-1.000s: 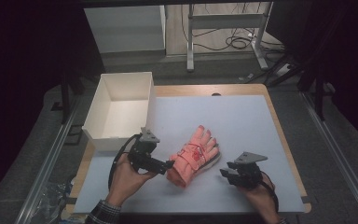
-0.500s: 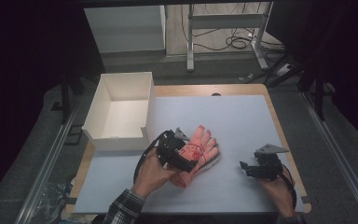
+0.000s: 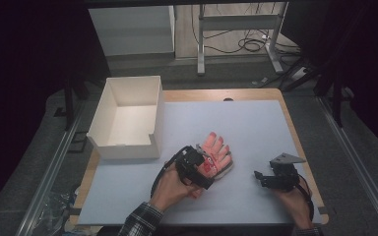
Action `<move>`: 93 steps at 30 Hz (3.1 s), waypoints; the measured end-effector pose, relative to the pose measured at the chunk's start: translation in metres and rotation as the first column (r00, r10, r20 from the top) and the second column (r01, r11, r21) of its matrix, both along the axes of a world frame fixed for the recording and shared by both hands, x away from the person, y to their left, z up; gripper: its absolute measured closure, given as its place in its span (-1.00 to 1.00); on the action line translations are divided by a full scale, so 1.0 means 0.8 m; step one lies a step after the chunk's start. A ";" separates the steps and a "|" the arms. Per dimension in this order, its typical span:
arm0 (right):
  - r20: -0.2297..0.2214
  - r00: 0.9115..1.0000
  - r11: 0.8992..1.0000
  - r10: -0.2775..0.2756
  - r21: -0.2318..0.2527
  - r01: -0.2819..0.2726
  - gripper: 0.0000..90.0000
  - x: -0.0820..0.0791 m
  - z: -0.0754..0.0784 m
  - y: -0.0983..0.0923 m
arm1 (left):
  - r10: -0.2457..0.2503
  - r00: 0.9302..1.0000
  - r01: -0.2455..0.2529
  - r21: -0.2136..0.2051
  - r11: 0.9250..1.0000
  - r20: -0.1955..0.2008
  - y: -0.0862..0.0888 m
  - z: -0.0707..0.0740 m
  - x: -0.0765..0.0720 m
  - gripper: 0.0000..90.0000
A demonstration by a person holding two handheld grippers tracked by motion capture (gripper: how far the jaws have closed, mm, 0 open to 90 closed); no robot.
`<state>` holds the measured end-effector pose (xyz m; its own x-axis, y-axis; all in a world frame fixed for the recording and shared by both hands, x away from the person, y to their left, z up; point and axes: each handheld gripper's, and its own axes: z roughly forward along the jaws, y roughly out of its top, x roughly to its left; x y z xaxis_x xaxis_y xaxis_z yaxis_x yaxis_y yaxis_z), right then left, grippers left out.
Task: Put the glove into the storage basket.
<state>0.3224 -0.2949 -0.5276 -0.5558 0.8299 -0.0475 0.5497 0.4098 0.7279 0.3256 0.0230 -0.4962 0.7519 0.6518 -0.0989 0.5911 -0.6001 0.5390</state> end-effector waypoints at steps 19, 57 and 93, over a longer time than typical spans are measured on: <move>0.004 1.000 1.000 -0.001 -0.002 0.001 -0.44 -0.001 -0.001 0.001 | 0.036 0.999 -0.031 0.124 0.992 -0.040 -0.012 -0.029 -0.006 -0.76; 0.014 1.000 1.000 0.001 -0.001 -0.001 -0.44 -0.002 -0.003 0.000 | 0.045 0.998 -0.045 -0.012 0.999 -0.038 0.033 0.046 0.022 0.06; 0.012 1.000 1.000 0.000 0.004 0.000 -0.45 -0.002 -0.003 0.000 | 0.207 0.977 -0.207 -0.001 0.978 0.046 0.098 0.182 0.098 0.05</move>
<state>0.3209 -0.2948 -0.5299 -0.5550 0.8303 -0.0508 0.5408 0.4066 0.7363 0.4042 0.1014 -0.3504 0.6045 0.7939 -0.0651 0.6777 -0.4696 0.5659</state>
